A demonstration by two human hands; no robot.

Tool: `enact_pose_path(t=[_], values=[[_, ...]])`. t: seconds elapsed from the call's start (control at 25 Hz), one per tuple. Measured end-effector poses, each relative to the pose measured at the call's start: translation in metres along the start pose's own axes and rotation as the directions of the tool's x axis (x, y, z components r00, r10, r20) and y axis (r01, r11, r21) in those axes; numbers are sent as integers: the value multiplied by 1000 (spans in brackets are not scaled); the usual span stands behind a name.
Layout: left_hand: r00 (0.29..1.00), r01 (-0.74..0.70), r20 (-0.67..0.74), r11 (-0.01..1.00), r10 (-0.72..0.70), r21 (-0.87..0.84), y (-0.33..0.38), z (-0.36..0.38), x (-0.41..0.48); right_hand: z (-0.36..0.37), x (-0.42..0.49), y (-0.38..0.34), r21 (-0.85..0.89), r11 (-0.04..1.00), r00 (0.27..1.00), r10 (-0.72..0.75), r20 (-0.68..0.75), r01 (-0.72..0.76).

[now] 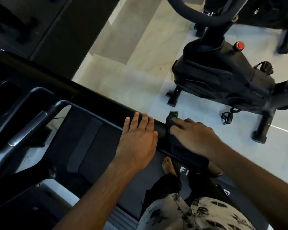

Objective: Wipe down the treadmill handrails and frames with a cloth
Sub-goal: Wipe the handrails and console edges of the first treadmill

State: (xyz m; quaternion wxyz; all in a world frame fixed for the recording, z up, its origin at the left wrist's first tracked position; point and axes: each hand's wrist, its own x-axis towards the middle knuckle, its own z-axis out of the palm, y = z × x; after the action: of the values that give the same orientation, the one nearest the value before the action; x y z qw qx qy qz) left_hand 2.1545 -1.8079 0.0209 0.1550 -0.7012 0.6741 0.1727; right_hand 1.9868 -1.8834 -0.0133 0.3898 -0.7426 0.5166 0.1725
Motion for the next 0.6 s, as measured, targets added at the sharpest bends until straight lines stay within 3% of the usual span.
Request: enact_pose_path(t=[0.04, 0.16, 0.2, 0.28, 0.32, 0.48, 0.6], values=[[1000, 6, -2, 1000, -6, -3, 3, 1, 1, 1, -5, 5, 4, 1000, 999, -25, -29, 25], [999, 32, 3, 999, -32, -10, 17, 1, 1, -18, 4, 27, 170, 983, 987, 50, 150, -76], [999, 31, 13, 999, -31, -10, 23, 0, -1, -14, -1, 32, 174, 983, 993, 41, 114, -61], [999, 41, 26, 999, -40, -8, 35, 1, -4, 5, -19, 34, -49, 996, 995, -74, -69, 71], [999, 42, 24, 999, -42, -4, 41, 3, -5, 10, -23, 38, -108, 988, 990, -116, -75, 107], [998, 53, 21, 999, -53, -8, 63, 7, -11, -6, -9, 66, 28, 1000, 991, 0, 131, -3], [998, 42, 45, 999, -42, 6, 75, 7, -13, 6, -41, 71, -8, 993, 987, -119, -109, 119]])
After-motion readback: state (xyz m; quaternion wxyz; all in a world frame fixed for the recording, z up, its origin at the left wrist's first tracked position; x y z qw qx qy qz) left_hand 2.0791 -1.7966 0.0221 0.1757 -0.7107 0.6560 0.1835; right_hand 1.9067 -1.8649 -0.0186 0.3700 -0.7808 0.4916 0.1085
